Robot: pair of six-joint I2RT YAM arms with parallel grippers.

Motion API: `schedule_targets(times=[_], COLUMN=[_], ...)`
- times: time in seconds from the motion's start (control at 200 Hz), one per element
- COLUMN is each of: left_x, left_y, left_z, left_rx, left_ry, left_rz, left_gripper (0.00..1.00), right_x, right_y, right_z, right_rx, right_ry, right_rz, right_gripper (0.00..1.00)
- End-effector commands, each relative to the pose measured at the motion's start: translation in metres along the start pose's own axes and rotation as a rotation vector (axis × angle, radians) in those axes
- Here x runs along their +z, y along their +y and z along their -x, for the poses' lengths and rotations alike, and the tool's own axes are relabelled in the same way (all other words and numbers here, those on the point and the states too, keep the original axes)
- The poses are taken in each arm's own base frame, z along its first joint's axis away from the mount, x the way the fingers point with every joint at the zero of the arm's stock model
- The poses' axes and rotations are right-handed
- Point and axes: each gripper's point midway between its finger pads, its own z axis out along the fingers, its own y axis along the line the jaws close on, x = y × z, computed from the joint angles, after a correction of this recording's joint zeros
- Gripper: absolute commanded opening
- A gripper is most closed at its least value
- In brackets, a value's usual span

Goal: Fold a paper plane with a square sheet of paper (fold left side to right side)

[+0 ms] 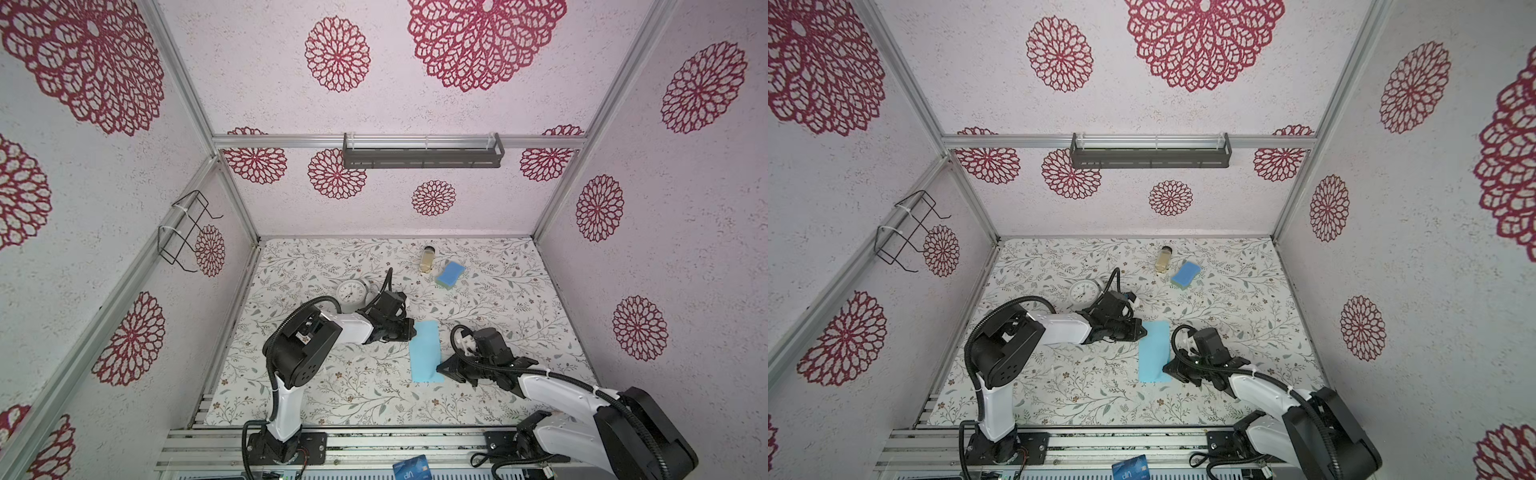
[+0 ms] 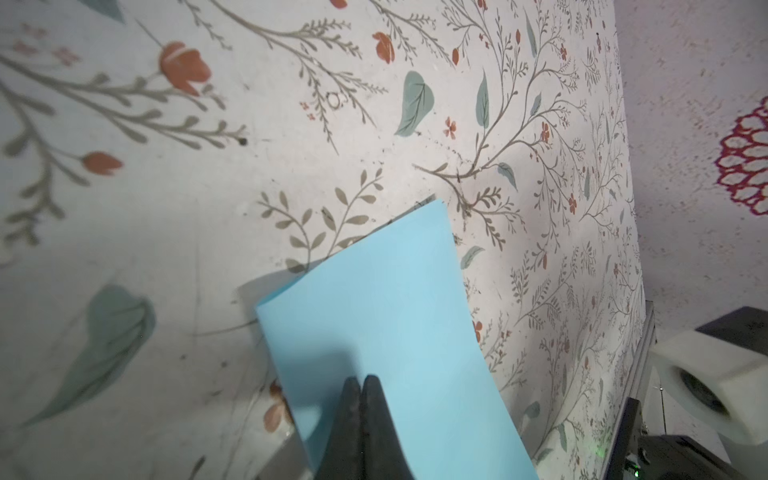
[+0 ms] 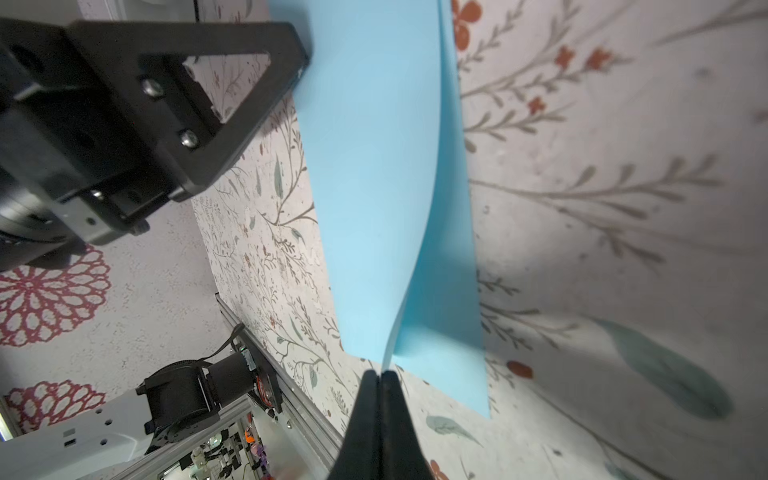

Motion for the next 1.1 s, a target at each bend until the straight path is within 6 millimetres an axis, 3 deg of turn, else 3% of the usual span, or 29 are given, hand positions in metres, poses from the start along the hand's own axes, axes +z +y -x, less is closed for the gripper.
schedule_targets(times=[0.0,0.415,1.096], left_x=[0.009,0.010,0.009], left_y=[0.023,0.023,0.021], left_z=[-0.024,-0.026,-0.028], left_rx=[-0.009,-0.003,0.005], left_ry=[0.070,0.072,0.079], left_rz=[0.065,0.069,0.065], left_gripper=[0.00,0.00,0.00], right_x=[0.001,0.026,0.054], right_y=[0.030,0.042,0.028], right_z=[0.017,0.037,0.049], right_rx=[-0.038,-0.039,-0.010], right_ry=[-0.026,-0.010,-0.034], right_rz=[0.078,0.100,0.076], right_gripper=[0.00,0.00,0.00])
